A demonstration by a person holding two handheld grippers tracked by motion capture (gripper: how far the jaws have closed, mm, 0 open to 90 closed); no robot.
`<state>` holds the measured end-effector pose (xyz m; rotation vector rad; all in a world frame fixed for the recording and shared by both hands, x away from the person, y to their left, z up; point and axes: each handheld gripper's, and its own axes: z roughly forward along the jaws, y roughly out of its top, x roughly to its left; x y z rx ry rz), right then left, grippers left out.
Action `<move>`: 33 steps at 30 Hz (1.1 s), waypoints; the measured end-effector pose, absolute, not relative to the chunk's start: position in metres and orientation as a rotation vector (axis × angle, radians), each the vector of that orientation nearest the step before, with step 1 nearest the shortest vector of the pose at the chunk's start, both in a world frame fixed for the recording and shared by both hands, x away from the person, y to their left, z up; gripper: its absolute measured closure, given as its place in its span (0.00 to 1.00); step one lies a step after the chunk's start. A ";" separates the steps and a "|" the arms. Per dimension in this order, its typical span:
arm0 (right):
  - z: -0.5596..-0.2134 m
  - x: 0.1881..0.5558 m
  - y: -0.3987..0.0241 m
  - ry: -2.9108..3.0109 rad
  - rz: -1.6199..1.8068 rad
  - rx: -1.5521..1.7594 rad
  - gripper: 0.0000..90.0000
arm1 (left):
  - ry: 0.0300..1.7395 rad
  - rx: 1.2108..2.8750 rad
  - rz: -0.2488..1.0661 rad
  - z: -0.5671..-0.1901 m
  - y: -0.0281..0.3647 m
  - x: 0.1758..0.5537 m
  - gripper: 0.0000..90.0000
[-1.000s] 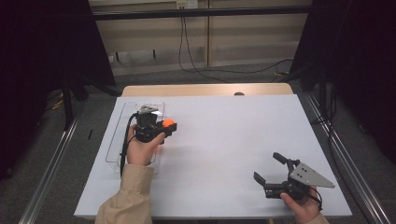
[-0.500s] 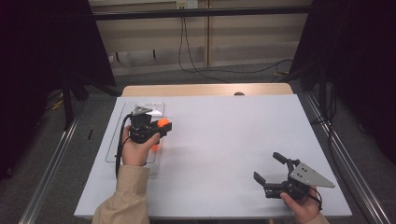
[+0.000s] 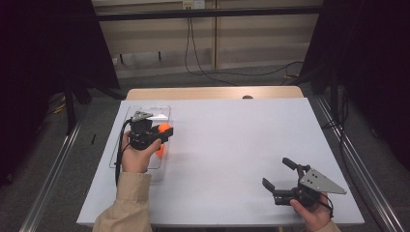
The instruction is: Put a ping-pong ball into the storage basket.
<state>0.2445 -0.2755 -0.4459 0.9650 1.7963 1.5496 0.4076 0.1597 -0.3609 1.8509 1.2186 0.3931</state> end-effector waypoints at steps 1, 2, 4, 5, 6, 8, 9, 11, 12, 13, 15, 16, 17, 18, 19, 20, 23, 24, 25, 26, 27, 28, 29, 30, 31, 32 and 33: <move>-0.446 0.244 -0.275 1.796 1.550 0.966 0.03 | 1.220 1.856 0.393 -0.361 0.161 0.407 0.57; -0.446 0.244 -0.275 1.797 1.548 0.966 0.03 | 1.222 1.854 0.397 -0.361 0.161 0.407 0.57; -0.446 0.244 -0.275 1.796 1.550 0.967 0.03 | 1.222 1.856 0.404 -0.361 0.162 0.407 0.57; -0.446 0.244 -0.275 1.796 1.550 0.966 0.03 | 1.222 1.856 0.408 -0.361 0.162 0.407 0.57; -0.446 0.244 -0.275 1.796 1.550 0.965 0.03 | 1.221 1.859 0.411 -0.361 0.163 0.407 0.57; -0.446 0.245 -0.275 1.796 1.550 0.966 0.03 | 1.225 1.858 0.414 -0.362 0.163 0.407 0.57; -0.446 0.245 -0.275 1.796 1.550 0.966 0.03 | 1.226 1.856 0.411 -0.362 0.163 0.407 0.57; -0.446 0.245 -0.275 1.796 1.550 0.965 0.03 | 1.228 1.858 0.416 -0.363 0.164 0.407 0.57; -0.446 0.245 -0.275 1.796 1.550 0.965 0.03 | 1.229 1.858 0.416 -0.363 0.165 0.407 0.57; -0.446 0.245 -0.275 1.796 1.551 0.965 0.03 | 1.230 1.858 0.415 -0.363 0.165 0.407 0.57; -0.446 0.245 -0.275 1.796 1.551 0.965 0.03 | 1.230 1.859 0.418 -0.363 0.165 0.407 0.57; -0.446 0.245 -0.275 1.796 1.550 0.965 0.03 | 1.230 1.855 0.420 -0.363 0.165 0.407 0.57; -0.446 0.245 -0.275 1.796 1.551 0.965 0.03 | 1.231 1.854 0.421 -0.363 0.166 0.407 0.57; -0.446 0.245 -0.275 1.796 1.551 0.964 0.03 | 1.230 1.855 0.423 -0.363 0.166 0.407 0.57; -0.446 0.245 -0.275 1.796 1.551 0.964 0.03 | 1.233 1.854 0.426 -0.363 0.167 0.407 0.57; -0.446 0.245 -0.275 1.796 1.551 0.964 0.03 | 1.233 1.855 0.432 -0.363 0.167 0.407 0.57; -0.446 0.245 -0.275 1.795 1.553 0.965 0.03 | 1.236 1.855 0.442 -0.362 0.170 0.406 0.57; -0.446 0.245 -0.275 1.795 1.553 0.964 0.03 | 1.237 1.855 0.441 -0.362 0.170 0.406 0.57; -0.445 0.245 -0.275 1.795 1.553 0.962 0.03 | 1.237 1.853 0.444 -0.363 0.170 0.406 0.57; -0.445 0.245 -0.274 1.794 1.554 0.963 0.03 | 1.240 1.854 0.447 -0.363 0.170 0.406 0.57; -0.445 0.245 -0.274 1.794 1.554 0.963 0.03 | 1.238 1.857 0.446 -0.363 0.171 0.406 0.57; -0.445 0.245 -0.274 1.794 1.554 0.963 0.03 | 1.238 1.854 0.445 -0.363 0.171 0.406 0.57; -0.445 0.245 -0.275 1.794 1.553 0.962 0.03 | 1.237 1.856 0.447 -0.363 0.171 0.406 0.57; -0.445 0.245 -0.275 1.795 1.553 0.963 0.03 | 1.239 1.857 0.449 -0.364 0.171 0.406 0.57; -0.445 0.245 -0.275 1.794 1.553 0.963 0.03 | 1.238 1.859 0.451 -0.364 0.172 0.406 0.57; -0.445 0.245 -0.275 1.794 1.553 0.963 0.03 | 1.239 1.860 0.454 -0.364 0.172 0.407 0.57; -0.445 0.245 -0.275 1.795 1.552 0.962 0.03 | 1.240 1.860 0.456 -0.364 0.173 0.407 0.57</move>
